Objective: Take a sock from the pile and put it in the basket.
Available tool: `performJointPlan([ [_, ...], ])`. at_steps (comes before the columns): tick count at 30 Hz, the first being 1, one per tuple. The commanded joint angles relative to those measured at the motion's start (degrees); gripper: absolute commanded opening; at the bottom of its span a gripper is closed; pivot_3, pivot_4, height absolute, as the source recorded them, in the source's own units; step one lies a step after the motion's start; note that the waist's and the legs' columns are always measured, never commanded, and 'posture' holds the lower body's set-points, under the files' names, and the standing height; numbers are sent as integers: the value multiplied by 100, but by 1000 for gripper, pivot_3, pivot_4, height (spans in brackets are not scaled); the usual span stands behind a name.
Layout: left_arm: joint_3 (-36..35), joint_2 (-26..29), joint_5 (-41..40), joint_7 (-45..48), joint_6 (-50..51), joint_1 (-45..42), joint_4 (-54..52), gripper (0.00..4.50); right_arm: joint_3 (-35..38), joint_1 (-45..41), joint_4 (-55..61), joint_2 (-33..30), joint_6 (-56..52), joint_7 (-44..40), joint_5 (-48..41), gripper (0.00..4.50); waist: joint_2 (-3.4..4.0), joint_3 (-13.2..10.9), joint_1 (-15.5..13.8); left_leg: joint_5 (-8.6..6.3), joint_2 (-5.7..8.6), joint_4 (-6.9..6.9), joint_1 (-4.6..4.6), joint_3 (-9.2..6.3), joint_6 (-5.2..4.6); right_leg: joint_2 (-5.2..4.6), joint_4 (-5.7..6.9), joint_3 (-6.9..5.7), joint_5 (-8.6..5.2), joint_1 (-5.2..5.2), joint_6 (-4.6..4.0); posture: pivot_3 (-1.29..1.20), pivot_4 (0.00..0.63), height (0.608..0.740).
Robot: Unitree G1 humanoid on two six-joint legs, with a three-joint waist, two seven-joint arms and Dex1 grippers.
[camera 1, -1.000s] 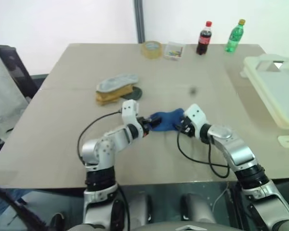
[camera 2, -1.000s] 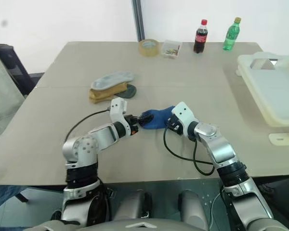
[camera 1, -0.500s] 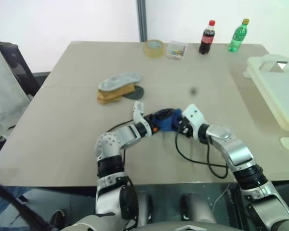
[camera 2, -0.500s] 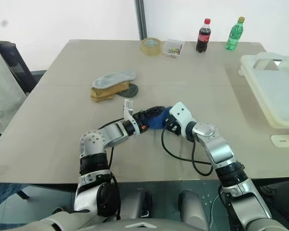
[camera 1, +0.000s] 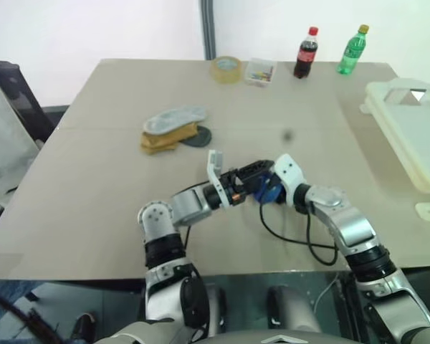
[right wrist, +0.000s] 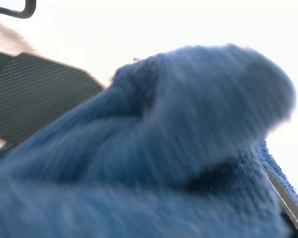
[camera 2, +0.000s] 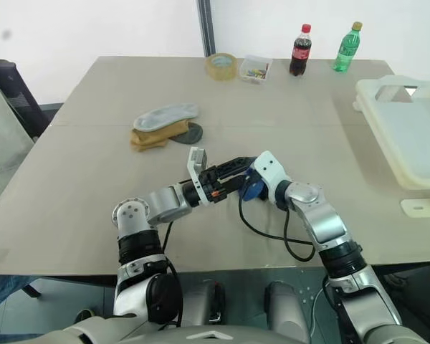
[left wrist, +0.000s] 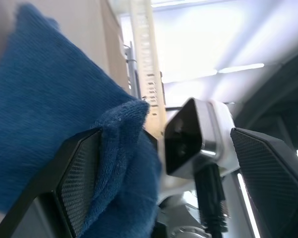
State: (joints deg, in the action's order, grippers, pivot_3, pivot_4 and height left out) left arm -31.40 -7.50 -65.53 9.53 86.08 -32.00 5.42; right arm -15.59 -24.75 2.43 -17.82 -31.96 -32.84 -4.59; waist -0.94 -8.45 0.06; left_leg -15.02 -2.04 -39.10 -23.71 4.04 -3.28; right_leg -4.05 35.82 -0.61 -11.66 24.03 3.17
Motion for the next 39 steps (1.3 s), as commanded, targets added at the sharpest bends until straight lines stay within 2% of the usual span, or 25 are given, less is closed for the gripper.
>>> performJointPlan([
  [1, 225, 9, -324, -57, 309, 120, -263, 4410, 11, -93, -50, 8, 30, 39, 82, 2313, -1, -2, 22, 0, -1, 0, 0, 0, 0, -1, 0, 0, 0, 0, 0, 0, 150, 740],
  [10, 473, 508, -364, -144, 468, 506, -654, 4410, 106, -281, -187, 203, 76, 157, 51, 2313, -4, -4, 76, 1, -5, 0, 1, -1, 1, -1, 1, 0, 0, 0, -1, 0, 150, 740],
  [19, 384, 1140, -226, -86, -142, 513, -580, 4410, 552, -666, 95, 649, -680, 272, -477, 2313, -5, -19, 74, 3, -8, 1, -6, 0, 6, -3, 4, 0, 2, 10, -3, 0, 150, 740],
  [25, 369, 1454, -173, 24, -644, 329, -327, 4410, 312, -827, 342, 215, -972, -254, -511, 2313, -5, -26, 65, 6, -3, 4, -16, 4, 11, -7, -3, 1, 1, 17, -3, 0, 150, 740],
  [32, 1, 1890, -155, 190, -1444, 166, 0, 4410, -102, -914, 337, -381, -1178, -567, -225, 2313, -5, -41, 111, 5, -6, 10, -14, 7, 11, 1, 2, 3, 2, 26, -3, 0, 150, 740],
  [39, 3, 2041, -109, 213, -1899, 336, -56, 4410, -142, -947, 482, -648, -1349, -786, -295, 2313, -13, -47, 52, 21, -1, 34, -26, 14, 37, -9, -7, 6, 2, 40, -3, 0, 150, 740],
])
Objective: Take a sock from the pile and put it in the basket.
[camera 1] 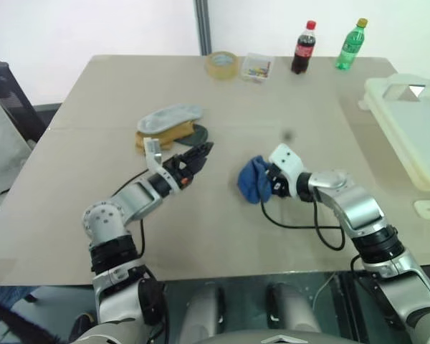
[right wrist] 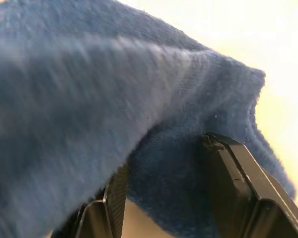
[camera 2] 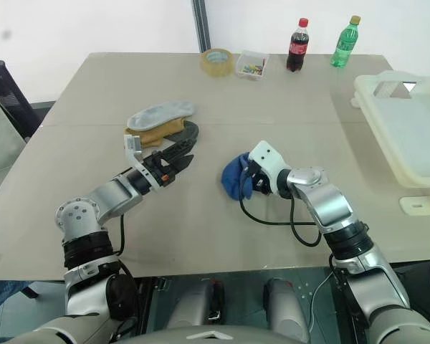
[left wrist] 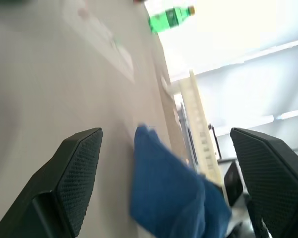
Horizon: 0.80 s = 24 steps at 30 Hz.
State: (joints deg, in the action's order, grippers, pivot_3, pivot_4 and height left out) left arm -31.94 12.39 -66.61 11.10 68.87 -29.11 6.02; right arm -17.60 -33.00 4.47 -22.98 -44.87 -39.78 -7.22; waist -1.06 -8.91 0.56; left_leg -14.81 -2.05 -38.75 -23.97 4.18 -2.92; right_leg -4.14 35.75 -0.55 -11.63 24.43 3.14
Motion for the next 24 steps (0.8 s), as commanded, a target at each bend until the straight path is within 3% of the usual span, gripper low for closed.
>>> performJointPlan([
  [1, 99, 42, 2, 47, -198, 73, -134, 4410, 61, -132, 286, -141, -77, -90, -31, 2313, -6, -4, 3, 0, 1, 0, 0, 1, 0, 0, -2, 1, 0, 0, 1, 0, 150, 740],
  [8, 466, 10, 40, 45, -263, 231, -330, 4410, 113, -193, 273, -104, -160, -12, -49, 2313, -8, -5, 13, 0, -1, 1, 0, -1, 0, 7, 5, -2, 1, 3, 1, 0, 150, 740],
  [14, 1007, 90, 451, 176, -361, 424, -492, 4410, -303, -400, 475, -542, -435, -235, 207, 2313, -8, -5, 7, -2, 0, 1, 0, 0, -3, 7, 6, -1, 0, 3, 1, 0, 150, 740],
  [24, 1311, 133, 685, 335, -481, 529, -537, 4410, -135, -797, 962, -297, -1207, -27, -78, 2313, -9, -5, 0, -8, -2, 1, 1, -1, -13, 6, 10, -3, 0, 5, 1, 0, 150, 740],
])
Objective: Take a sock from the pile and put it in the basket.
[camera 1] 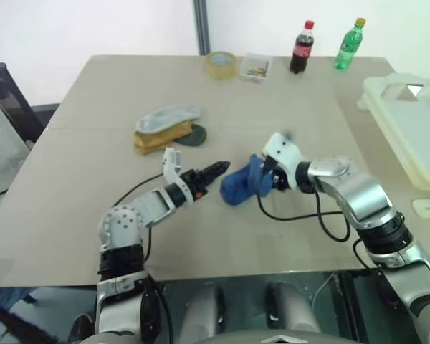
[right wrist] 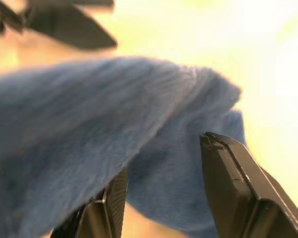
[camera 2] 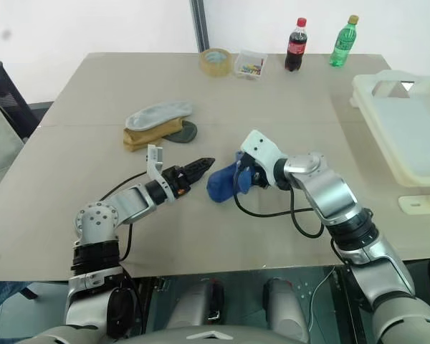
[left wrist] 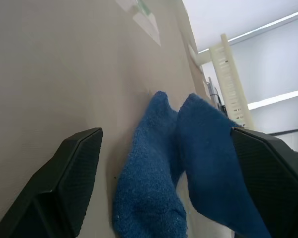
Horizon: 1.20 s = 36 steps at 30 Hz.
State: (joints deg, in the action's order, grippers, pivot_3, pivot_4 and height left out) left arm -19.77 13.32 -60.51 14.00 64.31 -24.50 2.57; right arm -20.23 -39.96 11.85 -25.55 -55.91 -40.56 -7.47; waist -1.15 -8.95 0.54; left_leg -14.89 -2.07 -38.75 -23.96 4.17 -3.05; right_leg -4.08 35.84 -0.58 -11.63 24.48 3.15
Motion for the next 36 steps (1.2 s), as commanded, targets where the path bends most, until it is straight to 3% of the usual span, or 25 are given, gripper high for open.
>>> performJointPlan([
  [1, 117, 38, 93, 53, -31, 69, -190, 4410, 109, -107, 207, -44, -119, 63, -40, 2313, 0, 0, 5, 0, 0, 0, 0, 1, 0, -1, -1, 1, 0, 0, 0, 0, 150, 740],
  [9, 163, -3, 180, 65, -85, 98, -216, 4410, -191, -99, 126, -80, -154, 250, 160, 2313, 0, 0, 9, 1, 2, 0, 0, 2, 1, 2, 1, 1, 0, 0, 0, 0, 150, 740],
  [13, 177, -4, 231, 72, -117, 121, -209, 4410, -674, -334, 122, -399, 131, 173, 571, 2313, 0, 0, 11, 1, 2, 0, 0, 4, 1, 1, 1, 3, 0, 0, 1, 0, 150, 740],
  [20, 200, -36, 336, 56, -205, 53, -127, 4410, -1208, -439, -15, -336, 588, 338, 1170, 2313, 0, 0, 10, 3, 4, 0, 2, 2, 5, 4, 2, 1, 1, 0, 2, 0, 150, 740],
  [25, 245, -80, 376, 48, -220, 114, -184, 4410, -642, -247, 261, 112, 230, 152, 585, 2313, 0, 0, 12, 11, 3, -1, 3, 3, 18, 5, 3, 2, 5, 0, 9, 0, 150, 740],
  [28, 330, -68, 447, 73, -247, 156, -189, 4410, -485, -237, 256, 52, 266, 174, 582, 2313, 0, 0, 4, 10, 1, -1, 3, -1, 16, 4, 4, 0, 11, -2, 18, 0, 150, 740],
  [31, 331, -93, 472, 72, -284, 146, -164, 4410, 71, -165, 346, 509, -123, 251, 67, 2313, 0, 1, 11, 8, 1, -1, 3, 2, 13, 1, 1, 2, 9, -3, 15, 0, 150, 740],
  [36, 330, -145, 516, 84, -342, 149, -160, 4410, 239, -104, 419, 512, -206, 472, 81, 2313, 1, 2, 10, 3, 1, -1, 8, -1, 4, 5, 7, -1, 8, -3, 13, 0, 150, 740],
])
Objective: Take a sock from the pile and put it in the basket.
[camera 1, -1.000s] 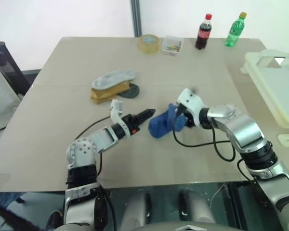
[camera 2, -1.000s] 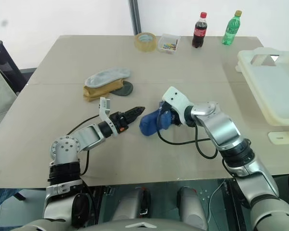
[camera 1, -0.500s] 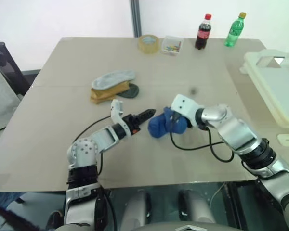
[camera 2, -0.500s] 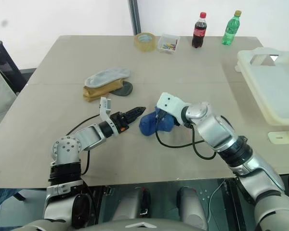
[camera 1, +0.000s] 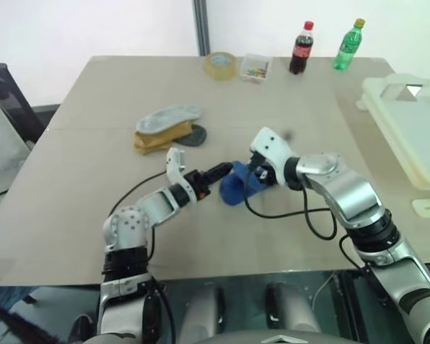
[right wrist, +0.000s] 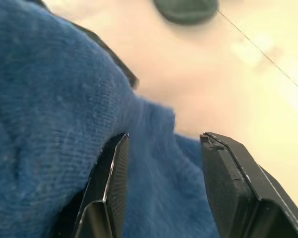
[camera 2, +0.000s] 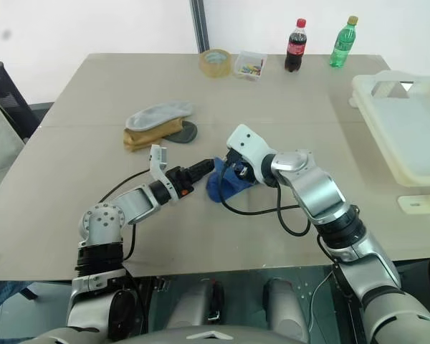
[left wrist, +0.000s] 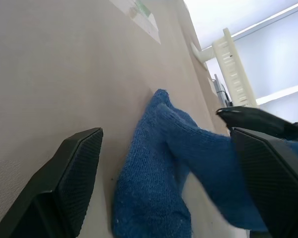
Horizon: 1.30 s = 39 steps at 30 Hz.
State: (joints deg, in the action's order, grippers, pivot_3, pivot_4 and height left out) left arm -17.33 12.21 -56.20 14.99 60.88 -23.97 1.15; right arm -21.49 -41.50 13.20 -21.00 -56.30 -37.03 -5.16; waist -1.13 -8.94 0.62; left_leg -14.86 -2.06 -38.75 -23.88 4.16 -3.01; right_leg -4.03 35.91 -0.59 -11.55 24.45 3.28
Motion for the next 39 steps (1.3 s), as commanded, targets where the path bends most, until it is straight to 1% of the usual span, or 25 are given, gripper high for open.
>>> performJointPlan([
  [1, 88, -30, 108, -12, -7, 128, -24, 4410, 516, 74, 340, 123, -308, 105, -308, 2313, 0, 0, 1, 0, 0, 0, 0, 1, 0, -1, 0, 1, 0, 0, -1, 0, 150, 740],
  [4, 96, -38, 157, 1, -30, 180, -33, 4410, 545, 69, 449, 50, -441, 48, -448, 2313, 0, 0, 5, 0, -1, 0, 0, 2, 0, -2, -1, 2, 1, -2, 1, 0, 150, 740],
  [7, 88, -76, 182, -41, -70, 161, -42, 4410, 311, 105, 395, -165, -236, 63, -305, 2313, 0, 0, 5, -1, 0, 0, 0, 1, -2, -2, -2, 2, 0, -1, 0, 0, 150, 740],
  [10, 68, -97, 204, -65, -103, 147, -45, 4410, 286, 85, 366, -132, -78, 165, -271, 2313, 0, 0, 10, -1, 1, 0, 1, 1, -2, -1, -1, 2, -7, -1, -12, 0, 150, 740],
  [12, 62, -101, 206, -76, -108, 152, -55, 4410, 147, 7, 273, -207, 351, 287, -6, 2313, 0, 0, 11, -1, 1, 0, 2, 1, -2, 0, 0, 2, -7, -1, -13, 0, 150, 740],
  [16, 98, -67, 261, -74, -108, 164, -62, 4410, 241, -25, 109, -62, 946, 464, 122, 2313, 0, 0, 10, -1, 2, 0, 3, 3, -2, 0, 0, 3, -7, -2, -12, 0, 150, 740],
  [19, 80, -67, 263, -73, -115, 134, -37, 4410, 461, -76, 176, 130, 942, 673, 83, 2313, 0, 0, 11, 0, 2, 0, 2, 2, -1, 0, 0, 3, -3, -2, -5, 0, 150, 740],
  [23, 95, -87, 299, -63, -143, 103, 10, 4410, 836, -332, -44, 148, 1142, 1043, 228, 2313, 0, 0, 11, 0, 0, 0, 3, 2, 0, 1, 1, 2, 1, -2, 2, 0, 150, 740],
  [26, 142, -138, 342, -64, -169, 84, 39, 4410, 1139, -585, -349, 80, 1333, 1209, 262, 2313, 0, 0, 4, 0, 1, -1, 3, 3, -1, 0, 1, 3, 1, -2, 0, 0, 150, 740],
  [29, 167, -158, 373, -56, -182, 81, 45, 4410, 1288, -745, -591, 4, 1606, 1358, 398, 2313, 0, 0, -1, 0, 1, 0, 3, 1, -1, 0, 1, 2, 0, -3, -1, 0, 150, 740],
  [30, 173, -155, 386, -50, -194, 70, 65, 4410, 1285, -803, -693, -72, 1843, 1456, 548, 2313, 0, 0, 3, 0, 1, 0, 3, 1, -1, 0, 0, 2, 0, -3, 0, 0, 150, 740],
  [32, 180, -149, 412, -45, -220, 45, 112, 4410, 1160, -821, -781, -171, 2290, 1499, 772, 2313, 0, 0, 1, 0, 3, 0, 3, 3, 0, 0, 0, 2, 0, -3, 0, 0, 150, 740],
  [35, 198, -146, 444, -40, -243, 32, 139, 4410, 784, -633, -711, -213, 2493, 1287, 975, 2313, 0, 1, 15, 0, 3, 0, 3, 4, -1, 0, 0, 4, 1, -3, 1, 0, 150, 740],
  [36, 201, -145, 449, -40, -245, 32, 139, 4410, 610, -553, -679, -268, 2553, 1132, 1047, 2313, 1, 1, 18, 0, 3, 0, 4, 3, -1, 1, 0, 3, 1, -3, 1, 0, 150, 740],
  [38, 205, -152, 457, -48, -245, 38, 122, 4410, 50, -215, -508, -431, 2751, 553, 1104, 2313, 0, 2, 11, 0, 3, 0, 5, 3, -1, 2, 1, 3, 1, -3, 2, 0, 150, 740],
  [39, 210, -155, 458, -54, -243, 43, 111, 4410, -120, -49, -424, -419, 2744, 419, 1093, 2313, -1, 2, 10, 0, 2, 0, 5, 1, -1, 2, 1, 2, 1, -5, 2, 0, 150, 740],
])
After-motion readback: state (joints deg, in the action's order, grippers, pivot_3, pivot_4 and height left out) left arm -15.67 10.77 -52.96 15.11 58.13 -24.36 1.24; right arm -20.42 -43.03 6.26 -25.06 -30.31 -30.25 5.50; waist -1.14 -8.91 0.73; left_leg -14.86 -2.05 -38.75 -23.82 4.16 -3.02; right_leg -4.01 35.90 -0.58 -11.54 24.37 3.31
